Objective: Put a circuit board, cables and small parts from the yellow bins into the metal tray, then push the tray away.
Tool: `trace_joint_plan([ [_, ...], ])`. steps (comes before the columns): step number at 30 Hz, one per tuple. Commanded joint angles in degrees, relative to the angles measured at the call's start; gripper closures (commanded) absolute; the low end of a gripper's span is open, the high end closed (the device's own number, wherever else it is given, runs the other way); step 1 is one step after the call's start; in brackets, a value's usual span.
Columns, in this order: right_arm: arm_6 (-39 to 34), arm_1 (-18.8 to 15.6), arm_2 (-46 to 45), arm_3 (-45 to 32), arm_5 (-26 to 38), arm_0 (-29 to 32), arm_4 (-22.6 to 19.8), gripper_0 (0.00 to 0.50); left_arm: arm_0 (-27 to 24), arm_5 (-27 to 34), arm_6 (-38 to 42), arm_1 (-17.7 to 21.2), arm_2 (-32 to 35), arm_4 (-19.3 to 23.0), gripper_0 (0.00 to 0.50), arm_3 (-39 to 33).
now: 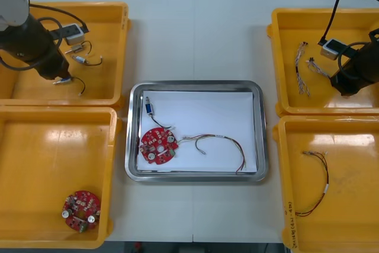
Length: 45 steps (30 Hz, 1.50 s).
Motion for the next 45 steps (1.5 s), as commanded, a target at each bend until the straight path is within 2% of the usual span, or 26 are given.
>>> trace_joint_plan([
  [1,-1.98,0.79,-3.68,-6.42,4.12,0.79,1.33,0.5,-3.02,-2.37,-2.6,0.02,-0.53,-0.77,0.0,3.07],
  [10,-2.41,0.79,-6.75,-17.58,14.84,0.79,2.64,0.5,-3.02,-3.6,-3.57,-1.12,-0.53,-0.59,0.0,5.97],
  [17,-3.38,1.14,-6.75,-27.51,24.6,0.79,3.08,0.5,-3.02,-6.94,-4.45,-2.62,-0.7,0.29,0.0,9.49],
  [20,-3.82,1.32,-6.66,-32.43,29.66,0.79,3.0,0.5,-3.02,-8.78,-4.09,-2.7,-2.81,0.55,0.0,9.75],
  [28,-4.44,1.58,-6.66,-43.95,29.66,0.79,2.03,0.5,-3.02,-10.01,-3.48,-2.7,-3.87,1.52,0.0,9.93],
  [29,-4.44,1.67,-6.66,-44.65,29.66,0.88,1.85,0.5,-3.02,-10.01,-3.48,-2.7,-3.87,1.52,0.035,9.93],
  [31,-4.44,1.76,-6.4,-46.32,29.66,0.88,1.15,0.5,-3.02,-10.01,-3.48,-2.7,-3.95,1.61,0.317,9.93],
  [32,-4.44,1.67,-6.31,-47.02,29.66,0.88,0.18,0.5,-3.02,-10.01,-3.48,-2.7,-3.87,1.69,0.483,9.93],
  [34,-4.44,1.67,-6.22,-47.9,29.66,0.88,-1.93,0.5,-3.02,-9.92,-3.48,-2.7,-3.87,1.78,0.5,9.93],
  [41,-4.44,1.67,-3.24,-48.87,29.66,0.88,-7.9,0.5,-3.02,-9.66,-3.48,-2.53,-3.87,1.78,0.5,9.93],
  [45,-4.44,1.84,0.9,-53.26,29.66,0.79,-10.01,0.5,-3.02,-8.43,-3.22,-1.82,-2.81,2.31,0.5,9.31],
])
